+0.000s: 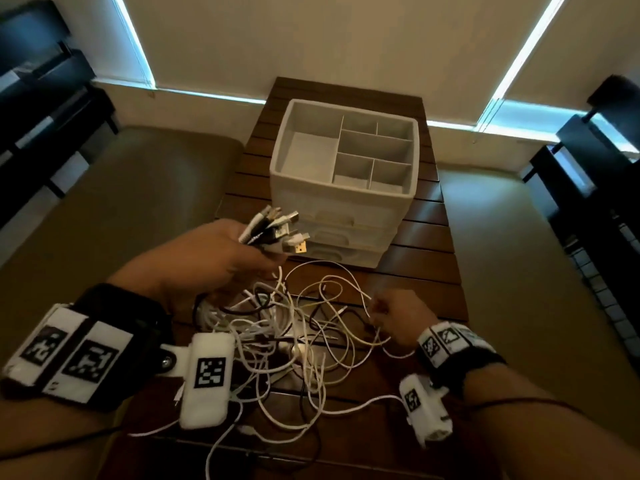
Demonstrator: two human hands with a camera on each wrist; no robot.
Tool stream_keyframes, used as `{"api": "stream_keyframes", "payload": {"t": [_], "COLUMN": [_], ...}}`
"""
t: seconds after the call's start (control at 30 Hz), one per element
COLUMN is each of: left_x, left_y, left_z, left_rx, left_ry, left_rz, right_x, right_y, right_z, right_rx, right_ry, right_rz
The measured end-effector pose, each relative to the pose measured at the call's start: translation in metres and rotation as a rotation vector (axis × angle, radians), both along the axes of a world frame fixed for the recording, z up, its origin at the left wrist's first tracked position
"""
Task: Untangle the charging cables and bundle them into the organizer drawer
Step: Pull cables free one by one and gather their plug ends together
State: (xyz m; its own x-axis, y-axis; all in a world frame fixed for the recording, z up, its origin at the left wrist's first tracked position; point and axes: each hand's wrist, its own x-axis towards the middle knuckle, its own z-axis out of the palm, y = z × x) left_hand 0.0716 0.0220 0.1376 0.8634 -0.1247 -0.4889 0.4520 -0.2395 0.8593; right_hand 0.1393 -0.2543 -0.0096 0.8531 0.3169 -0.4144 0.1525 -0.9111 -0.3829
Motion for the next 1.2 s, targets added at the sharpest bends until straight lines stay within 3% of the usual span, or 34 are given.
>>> {"api": "stream_keyframes", "payload": {"t": [0.2, 0.33, 0.5, 0.6, 0.77, 0.9, 1.03, 1.2], "left_x": [0.012, 0.016, 0.019, 0.023, 0.026, 0.022, 0.018, 0.010], "left_y": [-0.013, -0.017, -0.011, -0.003, 0.004, -0.004, -0.015, -0.032], "left_z": [-0.040, -0.060, -0.068, -0.066, -0.059, -0.051, -0.041, -0.024], "left_rx": [-0.106, -0.160, -0.257, -0.280, -0.242, -0.293, -0.313, -0.371], "left_ry": [0.218, 0.219, 0.190, 0.123, 0.030, -0.016, -0.118, -0.210], "left_rz": [-0.011, 0.082, 0.146, 0.177, 0.191, 0.213, 0.186, 0.168], "right_x": [0.041, 0.044, 0.050, 0.058, 0.052, 0.036, 0.016, -0.012], "right_y": [0.016, 0.018, 0.026, 0.033, 0.022, 0.021, 0.038, 0.066], "right_z": [-0.038, -0.070, -0.062, -0.028, 0.057, 0.101, 0.112, 0.110], "right_rx": [-0.224, -0.303, -0.304, -0.135, 0.314, 0.742, 0.985, 1.040], "right_ry": [-0.059, -0.051, -0.123, -0.240, -0.312, -0.237, -0.033, 0.036], "right_rz": [-0.055, -0.067, -0.063, -0.036, -0.104, -0.216, -0.261, -0.227]}}
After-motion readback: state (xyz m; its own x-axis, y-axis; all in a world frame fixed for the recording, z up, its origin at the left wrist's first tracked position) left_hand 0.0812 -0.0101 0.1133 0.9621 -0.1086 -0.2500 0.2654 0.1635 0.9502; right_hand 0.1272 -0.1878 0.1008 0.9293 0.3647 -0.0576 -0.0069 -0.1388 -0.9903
